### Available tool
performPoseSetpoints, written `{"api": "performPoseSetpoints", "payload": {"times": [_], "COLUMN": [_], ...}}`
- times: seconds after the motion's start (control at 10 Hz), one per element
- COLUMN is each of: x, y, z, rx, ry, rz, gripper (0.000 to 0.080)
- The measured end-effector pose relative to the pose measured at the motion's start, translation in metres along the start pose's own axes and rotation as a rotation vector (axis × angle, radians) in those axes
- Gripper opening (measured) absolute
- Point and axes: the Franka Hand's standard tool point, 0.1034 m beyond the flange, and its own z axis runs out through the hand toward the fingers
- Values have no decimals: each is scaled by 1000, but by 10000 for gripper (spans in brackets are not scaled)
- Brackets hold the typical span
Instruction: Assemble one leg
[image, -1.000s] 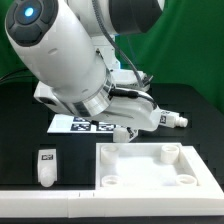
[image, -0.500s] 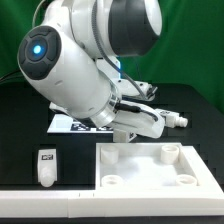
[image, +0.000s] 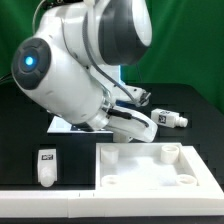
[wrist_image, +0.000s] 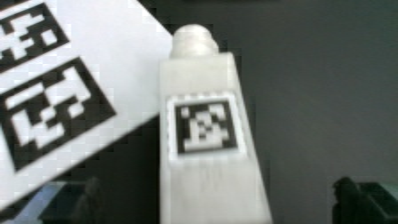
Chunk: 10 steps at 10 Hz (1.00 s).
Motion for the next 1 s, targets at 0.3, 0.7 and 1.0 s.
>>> {"api": "performPoseSetpoints", "payload": {"times": [0.3,0.7,1.0], "x": [0,-2,-24], "y": [0,-2,-32], "z": [5,3,-50], "rx": [-4,-8,9], "ry": [-8,-8,-6], "rz": [2,-3,-69], "gripper": [649,285,285]}}
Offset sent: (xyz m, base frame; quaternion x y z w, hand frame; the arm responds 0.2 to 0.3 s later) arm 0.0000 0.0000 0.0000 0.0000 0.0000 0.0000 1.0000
